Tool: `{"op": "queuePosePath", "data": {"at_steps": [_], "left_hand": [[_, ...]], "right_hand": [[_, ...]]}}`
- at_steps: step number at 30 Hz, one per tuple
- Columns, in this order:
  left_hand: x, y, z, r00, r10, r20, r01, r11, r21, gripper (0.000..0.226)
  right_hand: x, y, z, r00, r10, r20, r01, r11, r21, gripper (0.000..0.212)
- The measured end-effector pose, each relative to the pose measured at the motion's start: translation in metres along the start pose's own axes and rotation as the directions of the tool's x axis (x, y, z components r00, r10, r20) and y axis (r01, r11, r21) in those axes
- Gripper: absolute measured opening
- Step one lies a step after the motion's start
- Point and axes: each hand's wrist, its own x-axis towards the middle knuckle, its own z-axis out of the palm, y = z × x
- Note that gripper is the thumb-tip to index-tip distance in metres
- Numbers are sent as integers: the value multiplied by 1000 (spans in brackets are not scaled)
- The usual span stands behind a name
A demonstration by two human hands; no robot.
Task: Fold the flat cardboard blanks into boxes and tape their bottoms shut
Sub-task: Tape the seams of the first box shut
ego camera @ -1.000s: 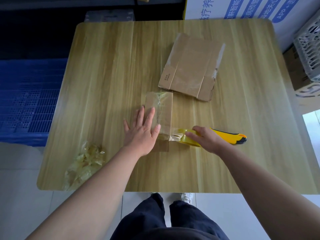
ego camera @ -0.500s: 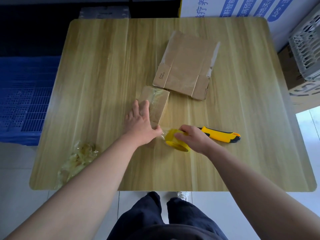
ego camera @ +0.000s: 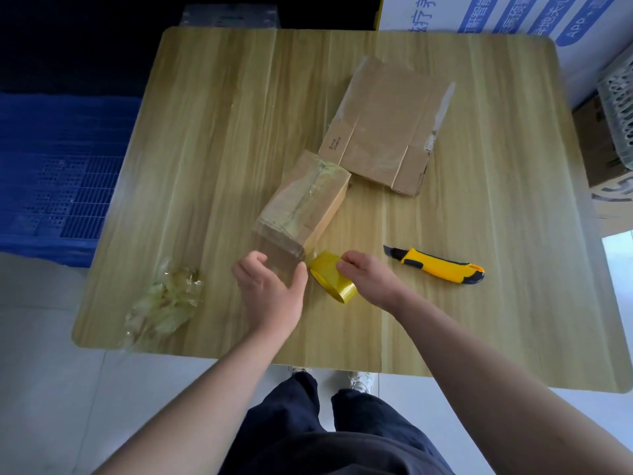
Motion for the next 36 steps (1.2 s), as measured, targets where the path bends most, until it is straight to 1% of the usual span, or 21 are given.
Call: {"op": "queuePosePath", "data": {"at_steps": [1, 3, 4, 5, 6, 7, 8, 10, 12, 13, 15, 18, 19, 21, 24, 27, 29, 31, 33, 34, 36], "left_hand": [[-7, 2, 5, 995, -88, 38, 89, 995, -36, 61], [-12, 7, 17, 952, -218, 215, 248, 960, -127, 58], [-10, 9, 25, 902, -279, 328, 361, 906, -222, 55], [-7, 13, 31, 837, -339, 429, 495, 803, -331, 52], [-5, 18, 36, 780, -379, 498, 600, 678, -424, 48], [-2, 21, 40, 752, -404, 521, 652, 571, -498, 44], [1, 23, 43, 749, -432, 503, 662, 513, -546, 39], [5, 27, 47, 749, -472, 464, 658, 449, -605, 33], [8, 31, 48, 732, -475, 489, 673, 391, -628, 25], [8, 30, 48, 724, -475, 500, 682, 383, -623, 21], [10, 28, 48, 722, -495, 483, 685, 415, -600, 19], [11, 25, 48, 746, -499, 440, 659, 465, -591, 17], [11, 25, 48, 754, -497, 429, 651, 475, -592, 17], [12, 24, 47, 771, -493, 403, 629, 490, -604, 15], [16, 23, 43, 794, -493, 355, 597, 523, -608, 14], [23, 22, 36, 812, -504, 295, 563, 540, -625, 15], [26, 20, 31, 820, -509, 262, 543, 546, -638, 15], [28, 19, 29, 827, -509, 238, 527, 554, -645, 15], [28, 20, 28, 833, -508, 221, 518, 573, -635, 13], [29, 19, 28, 836, -503, 220, 516, 583, -628, 11], [31, 19, 28, 839, -492, 233, 522, 604, -603, 11]], "right_hand": [[0, 0, 0, 1000, 0, -1, 0, 1000, 1, 29], [0, 1, 1, 1000, -5, -4, 5, 1000, 2, 27], [-1, 2, 2, 1000, -7, -6, 8, 1000, 7, 26], [-1, 2, 3, 1000, -12, -11, 12, 1000, 17, 25], [-2, 3, 3, 1000, -20, -16, 20, 1000, 21, 26], [-3, 3, 4, 999, -32, -15, 33, 999, 13, 26], [-4, 4, 4, 999, -45, -10, 45, 999, -4, 27], [-6, 7, 5, 998, -62, 2, 62, 998, -30, 28], [-7, 14, 0, 997, -79, -25, 79, 997, -27, 25], [-6, 20, -4, 993, -91, -69, 87, 995, -52, 22], [-2, 35, -20, 973, -108, -205, 66, 978, -200, 26], [1, 61, -49, 940, -45, -337, -119, 885, -451, 39], [3, 69, -55, 936, -10, -351, -182, 840, -511, 45], [8, 82, -62, 933, 37, -357, -254, 771, -584, 52], [12, 93, -64, 928, 38, -371, -274, 744, -609, 46], [14, 95, -66, 942, 6, -334, -229, 741, -631, 42], [14, 86, -66, 965, -14, -262, -152, 783, -603, 42], [13, 68, -66, 984, -86, -157, -15, 835, -551, 40], [10, 43, -65, 981, -188, -56, 136, 857, -497, 37], [8, 29, -66, 971, -240, -18, 201, 848, -490, 36], [5, 4, -66, 945, -325, 40, 294, 789, -539, 36]]}}
